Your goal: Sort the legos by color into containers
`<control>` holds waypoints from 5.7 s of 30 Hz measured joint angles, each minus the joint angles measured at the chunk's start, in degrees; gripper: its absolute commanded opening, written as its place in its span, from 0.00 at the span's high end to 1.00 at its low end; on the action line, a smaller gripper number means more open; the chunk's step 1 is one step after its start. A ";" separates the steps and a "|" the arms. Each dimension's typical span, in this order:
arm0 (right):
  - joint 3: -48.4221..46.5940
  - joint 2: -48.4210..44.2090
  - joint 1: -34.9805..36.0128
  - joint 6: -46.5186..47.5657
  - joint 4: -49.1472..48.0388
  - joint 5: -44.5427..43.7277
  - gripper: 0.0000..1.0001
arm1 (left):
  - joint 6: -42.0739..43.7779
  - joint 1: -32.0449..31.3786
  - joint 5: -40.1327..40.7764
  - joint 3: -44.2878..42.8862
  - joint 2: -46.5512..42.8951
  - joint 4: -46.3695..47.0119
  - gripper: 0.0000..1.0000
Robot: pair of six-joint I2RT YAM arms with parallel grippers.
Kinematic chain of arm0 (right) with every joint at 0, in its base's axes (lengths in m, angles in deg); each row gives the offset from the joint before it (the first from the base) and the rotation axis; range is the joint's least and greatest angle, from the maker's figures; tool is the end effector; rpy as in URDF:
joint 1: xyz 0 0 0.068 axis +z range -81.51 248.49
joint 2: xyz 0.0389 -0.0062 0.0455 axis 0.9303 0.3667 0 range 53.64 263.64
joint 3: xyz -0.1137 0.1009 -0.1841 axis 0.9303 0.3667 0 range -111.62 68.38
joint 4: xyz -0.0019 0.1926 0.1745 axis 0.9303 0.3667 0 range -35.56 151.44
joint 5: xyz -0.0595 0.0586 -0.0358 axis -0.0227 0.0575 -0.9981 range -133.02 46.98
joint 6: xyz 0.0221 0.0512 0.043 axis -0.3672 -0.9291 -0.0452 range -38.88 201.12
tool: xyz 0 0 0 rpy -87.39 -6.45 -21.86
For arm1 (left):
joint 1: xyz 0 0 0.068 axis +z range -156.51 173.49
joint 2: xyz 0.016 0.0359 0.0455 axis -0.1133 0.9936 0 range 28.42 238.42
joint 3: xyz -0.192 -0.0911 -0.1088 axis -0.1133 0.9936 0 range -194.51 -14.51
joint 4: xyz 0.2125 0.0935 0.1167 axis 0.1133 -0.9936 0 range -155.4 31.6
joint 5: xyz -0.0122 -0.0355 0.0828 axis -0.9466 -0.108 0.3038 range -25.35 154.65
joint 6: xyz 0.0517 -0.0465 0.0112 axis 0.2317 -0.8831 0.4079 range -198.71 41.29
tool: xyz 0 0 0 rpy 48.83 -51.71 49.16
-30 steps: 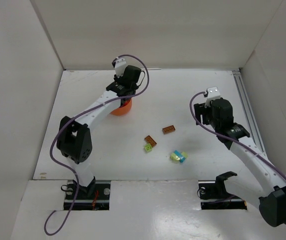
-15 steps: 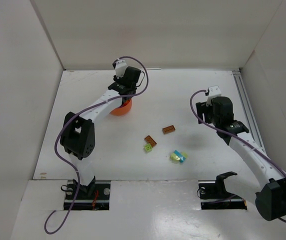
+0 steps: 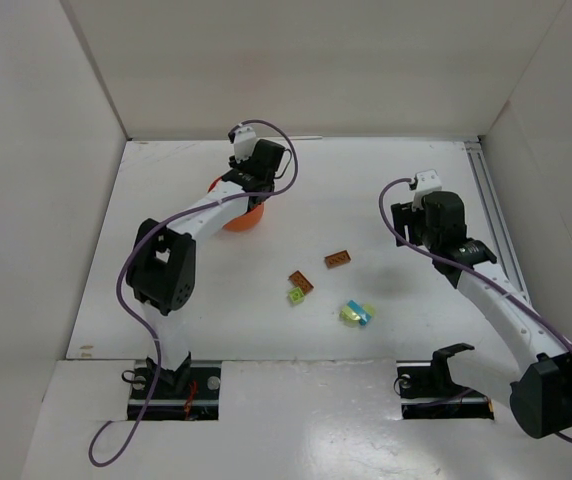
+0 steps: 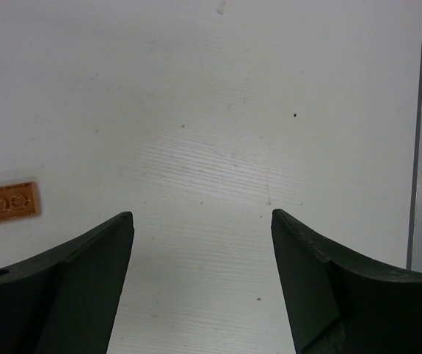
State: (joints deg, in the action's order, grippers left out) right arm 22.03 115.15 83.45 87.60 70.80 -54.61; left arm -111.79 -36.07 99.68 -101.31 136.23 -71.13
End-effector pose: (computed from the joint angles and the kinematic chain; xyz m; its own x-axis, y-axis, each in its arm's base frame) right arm 0.2664 0.0594 0.2405 -0.4921 -0.2459 -0.8351 -0.1439 0.9691 -0.2005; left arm 0.3984 -0.1879 0.2327 -0.3986 -0.2876 -0.8709 -0.2731 0.9437 -0.1867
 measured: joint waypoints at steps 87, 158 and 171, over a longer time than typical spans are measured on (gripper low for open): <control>-4.94 31.12 48.61 -23.43 -6.75 -4.85 0.18 | -16.04 -2.97 -24.30 48.13 -65.79 -15.76 0.00; -42.07 47.45 29.70 -2.08 -26.01 17.79 0.87 | -19.30 0.20 -12.26 40.24 -63.98 -17.84 0.00; -62.45 66.97 29.99 -3.43 -30.97 27.58 0.84 | -20.02 0.57 -8.20 38.01 -62.69 -18.56 0.00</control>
State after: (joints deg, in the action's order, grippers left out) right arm -40.41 182.12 113.44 84.17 39.83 -27.03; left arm -131.82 -35.50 91.48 -63.30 73.54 -89.69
